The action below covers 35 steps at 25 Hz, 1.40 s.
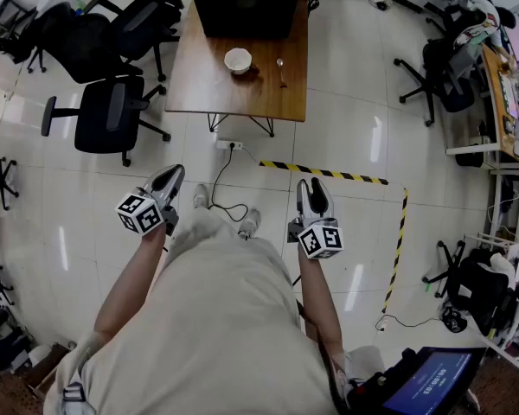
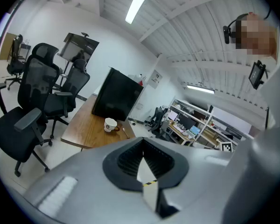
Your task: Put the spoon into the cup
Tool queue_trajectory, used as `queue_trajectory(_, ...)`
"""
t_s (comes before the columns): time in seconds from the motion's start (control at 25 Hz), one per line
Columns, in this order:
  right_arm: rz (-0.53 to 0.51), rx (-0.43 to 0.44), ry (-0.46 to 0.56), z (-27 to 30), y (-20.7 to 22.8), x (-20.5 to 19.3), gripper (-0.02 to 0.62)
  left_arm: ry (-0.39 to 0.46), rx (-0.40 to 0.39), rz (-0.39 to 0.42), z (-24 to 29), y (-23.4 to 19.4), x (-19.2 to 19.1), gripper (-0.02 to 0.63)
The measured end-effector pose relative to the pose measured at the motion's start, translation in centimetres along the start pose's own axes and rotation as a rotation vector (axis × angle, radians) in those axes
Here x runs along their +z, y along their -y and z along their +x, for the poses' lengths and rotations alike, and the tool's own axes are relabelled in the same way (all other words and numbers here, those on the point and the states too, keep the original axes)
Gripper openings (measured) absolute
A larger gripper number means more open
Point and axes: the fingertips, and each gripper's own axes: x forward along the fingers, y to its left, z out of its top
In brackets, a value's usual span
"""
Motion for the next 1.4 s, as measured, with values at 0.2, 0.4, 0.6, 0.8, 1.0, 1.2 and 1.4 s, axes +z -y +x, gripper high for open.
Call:
queue_trajectory(0.2, 0.03, 0.072, 0.036, -0.1, -1.6, 0.9, 0.144, 0.018, 0.006, 0.024, -0.4, 0.1, 0.8, 0.0)
queue_trajectory(0.4, 0.065, 0.123, 0.046, 0.1, -1.5, 1.1, 0.143, 0.056, 0.04, 0.038, -0.6, 0.4, 1.4, 0.0)
queue_trajectory(0.6, 0.049, 0.141, 0.055, 1.3, -0.9, 1.9, 0.143, 0.071, 0.036, 0.042, 0.6, 0.2, 2.0, 0.0)
queue_trajectory(0.8, 0.033, 0.106, 0.063, 3.8, -0.3, 2.8, 0.143, 0.069, 0.005, 0.046, 2.9, -1.6, 4.1, 0.0)
queue_trajectory(1.0, 0.015, 0.057, 0.07, 7.8, -1.0, 3.5, 0.143, 0.041, -0.044, 0.069, 6.2, -5.5, 7.5, 0.0)
queue_trajectory(1.2, 0.016, -0.032, 0.072, 12.7, -1.5, 4.4, 0.143, -0.027, -0.115, 0.106, 10.7, -9.4, 11.2, 0.0)
queue_trajectory(1.4, 0.009, -0.11, 0.064, 17.4, -2.4, 4.2, 0.143, -0.08, -0.195, 0.142, 13.8, -12.5, 14.4, 0.0)
